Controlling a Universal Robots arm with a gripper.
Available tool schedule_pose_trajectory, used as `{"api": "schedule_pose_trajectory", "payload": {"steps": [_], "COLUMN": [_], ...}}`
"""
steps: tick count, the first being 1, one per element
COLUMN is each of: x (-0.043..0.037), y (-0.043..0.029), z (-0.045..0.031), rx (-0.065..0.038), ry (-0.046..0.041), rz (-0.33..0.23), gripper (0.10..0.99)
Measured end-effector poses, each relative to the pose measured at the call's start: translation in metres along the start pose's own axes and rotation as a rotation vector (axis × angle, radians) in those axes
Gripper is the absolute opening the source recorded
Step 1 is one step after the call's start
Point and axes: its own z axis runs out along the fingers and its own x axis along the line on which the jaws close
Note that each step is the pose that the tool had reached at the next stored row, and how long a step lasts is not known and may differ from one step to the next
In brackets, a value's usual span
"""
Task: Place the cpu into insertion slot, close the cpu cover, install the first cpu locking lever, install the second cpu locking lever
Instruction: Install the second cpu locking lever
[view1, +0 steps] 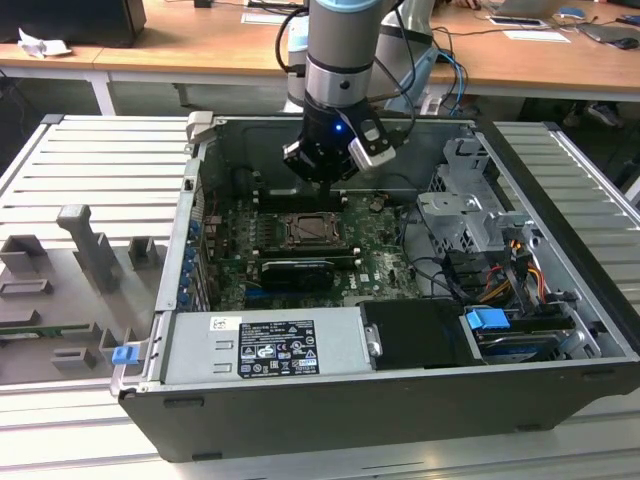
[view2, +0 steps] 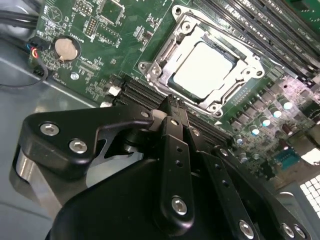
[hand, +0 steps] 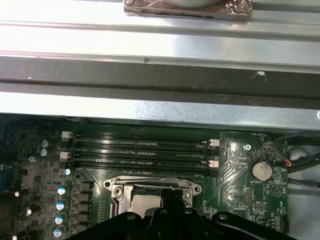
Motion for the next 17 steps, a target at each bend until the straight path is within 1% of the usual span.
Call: {"api": "schedule_pose_trajectory", "payload": {"steps": [5,9,14,15,17], "x": [0.0005,0.001,0.0015,0.0016,0.002], "y": [-0.0091,-0.0202,-0.0314,-0.0342,-0.0426], "z": [-0.0009,-0.002,-0.0032,-0.0034,-0.0042], "rx": [0.0,0.0,0.0,0.0,0.0], "ry": [-0.0001,-0.0001,-0.0001,0.0,0.0], "rz": [0.0,0.0,0.0,0.0,0.0], "gripper": [0.106,0.106,0.106,0.106,0.106]}}
